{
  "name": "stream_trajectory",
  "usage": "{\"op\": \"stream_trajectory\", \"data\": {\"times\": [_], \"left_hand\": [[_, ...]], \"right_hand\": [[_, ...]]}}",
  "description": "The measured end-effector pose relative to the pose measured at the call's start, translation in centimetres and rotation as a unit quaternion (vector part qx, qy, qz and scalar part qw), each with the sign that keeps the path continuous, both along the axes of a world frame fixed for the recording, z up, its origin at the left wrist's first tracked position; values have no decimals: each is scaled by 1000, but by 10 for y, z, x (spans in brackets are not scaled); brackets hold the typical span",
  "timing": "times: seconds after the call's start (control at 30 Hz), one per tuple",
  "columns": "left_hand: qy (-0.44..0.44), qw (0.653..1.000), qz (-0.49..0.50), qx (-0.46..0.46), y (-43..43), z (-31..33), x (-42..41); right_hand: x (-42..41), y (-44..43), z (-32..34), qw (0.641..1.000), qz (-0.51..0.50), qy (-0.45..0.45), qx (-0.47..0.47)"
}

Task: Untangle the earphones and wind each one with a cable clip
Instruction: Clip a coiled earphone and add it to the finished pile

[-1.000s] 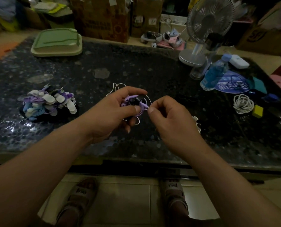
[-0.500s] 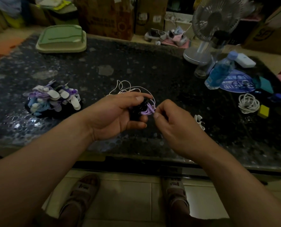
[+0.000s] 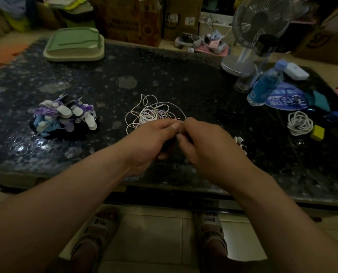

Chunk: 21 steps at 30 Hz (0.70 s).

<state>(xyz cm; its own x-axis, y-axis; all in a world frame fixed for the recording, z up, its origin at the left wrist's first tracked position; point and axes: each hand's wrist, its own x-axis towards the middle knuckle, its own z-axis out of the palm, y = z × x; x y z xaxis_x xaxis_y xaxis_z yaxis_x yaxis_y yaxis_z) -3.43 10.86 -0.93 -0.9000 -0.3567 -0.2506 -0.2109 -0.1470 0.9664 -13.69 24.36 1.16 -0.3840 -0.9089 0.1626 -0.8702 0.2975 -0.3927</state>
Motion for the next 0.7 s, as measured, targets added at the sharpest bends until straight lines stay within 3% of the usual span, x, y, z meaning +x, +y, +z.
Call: {"op": "stream_trajectory", "data": {"times": [0.13,0.33,0.5,0.7], "left_hand": [[-17,1000,-10,22,0,6,-1],[-19,996,-62,-67,-1,8,2],[-18,993,-76,-93,7,12,5],[-25,992,5,-124,18,12,9]], "right_hand": [[-4,2,-4,986,-42,-135,-85],[-11,-2,2,958,-67,-270,-75],[-10,-7,3,865,-144,-479,-50],[-10,-14,0,804,-227,-548,-32]]}}
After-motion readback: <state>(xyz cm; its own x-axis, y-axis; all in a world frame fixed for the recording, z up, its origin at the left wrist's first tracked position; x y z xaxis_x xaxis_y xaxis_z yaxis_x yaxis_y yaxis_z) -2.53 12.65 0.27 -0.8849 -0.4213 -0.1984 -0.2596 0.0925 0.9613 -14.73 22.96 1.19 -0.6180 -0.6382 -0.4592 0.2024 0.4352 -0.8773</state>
